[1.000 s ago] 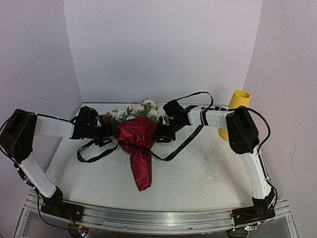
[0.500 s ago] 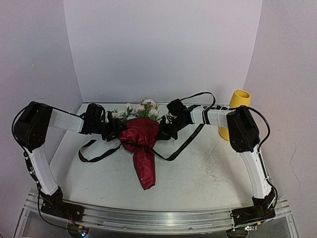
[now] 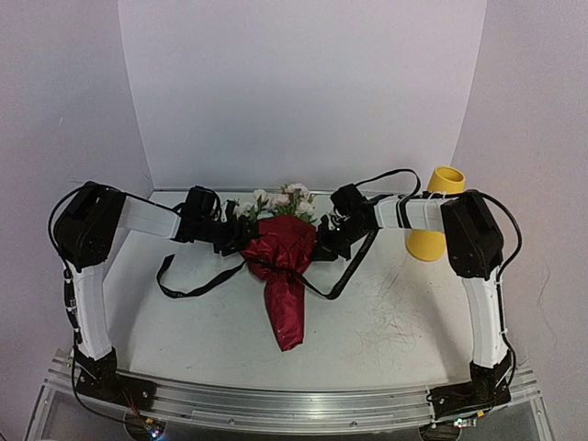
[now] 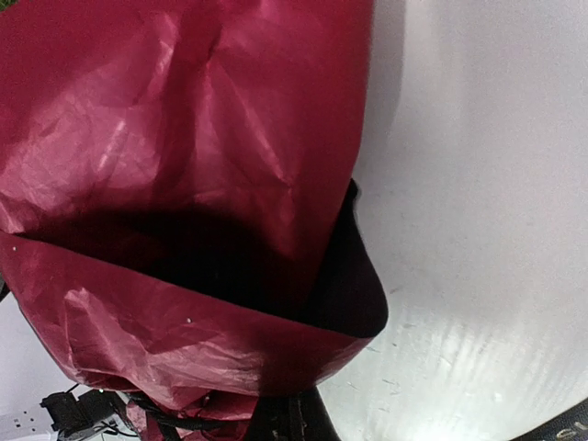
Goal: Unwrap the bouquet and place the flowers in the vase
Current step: Untie the ribbon from the wrapping paper.
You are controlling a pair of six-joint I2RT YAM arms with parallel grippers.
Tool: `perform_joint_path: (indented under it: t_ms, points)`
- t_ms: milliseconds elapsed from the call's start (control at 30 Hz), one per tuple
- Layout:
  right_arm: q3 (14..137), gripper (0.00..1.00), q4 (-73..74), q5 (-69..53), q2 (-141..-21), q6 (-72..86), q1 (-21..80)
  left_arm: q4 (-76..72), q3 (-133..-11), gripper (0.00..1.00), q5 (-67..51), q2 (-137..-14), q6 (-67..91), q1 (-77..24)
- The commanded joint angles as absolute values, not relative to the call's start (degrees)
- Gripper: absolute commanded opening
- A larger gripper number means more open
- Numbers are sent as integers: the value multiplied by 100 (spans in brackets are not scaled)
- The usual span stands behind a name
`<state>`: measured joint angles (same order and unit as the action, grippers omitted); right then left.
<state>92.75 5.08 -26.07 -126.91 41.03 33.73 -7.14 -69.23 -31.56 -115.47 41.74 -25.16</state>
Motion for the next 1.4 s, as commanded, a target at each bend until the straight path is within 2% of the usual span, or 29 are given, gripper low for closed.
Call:
perform_joint_path:
  t_ms: [0, 67, 100, 167, 233, 367, 533, 733, 967, 1367]
  points:
    - [8878, 0, 762, -2356, -12056, 3849, 3281, -923, -7488, 72, -3332, -11882, 4086, -2860]
    - [8644, 12, 755, -2300, -11845, 3817, 3220, -923, -7602, 73, -3292, -11961, 4136, -2962]
    - [8538, 24, 752, -2256, -11739, 3786, 3197, -923, -7618, 75, -3221, -11958, 4164, -2985]
    - [8372, 38, 756, -2105, -11506, 3683, 3184, -923, -7585, 82, -3079, -11890, 4192, -3005]
    - [8250, 42, 756, -2016, -11322, 3563, 3182, -895, -7500, 87, -2885, -11715, 4192, -3006]
    - [8045, 41, 746, -1998, -11086, 3410, 3201, -778, -7197, 90, -2720, -11311, 4039, -3008]
    - [7894, 32, 722, -2010, -10944, 3126, 3406, -453, -6751, 91, -2594, -10631, 3812, -3006]
    - [8002, 30, 692, -2038, -11009, 2939, 3880, 531, -6523, 90, -2401, -9927, 3250, -3125]
    - [8305, 26, 620, -2211, -11256, 2591, 4024, 801, -6393, 75, -2361, -9493, 2911, -3670]
    - [8238, 23, 642, -2137, -11070, 2011, 4026, 917, -7314, 52, -2056, -10486, 2899, -4572]
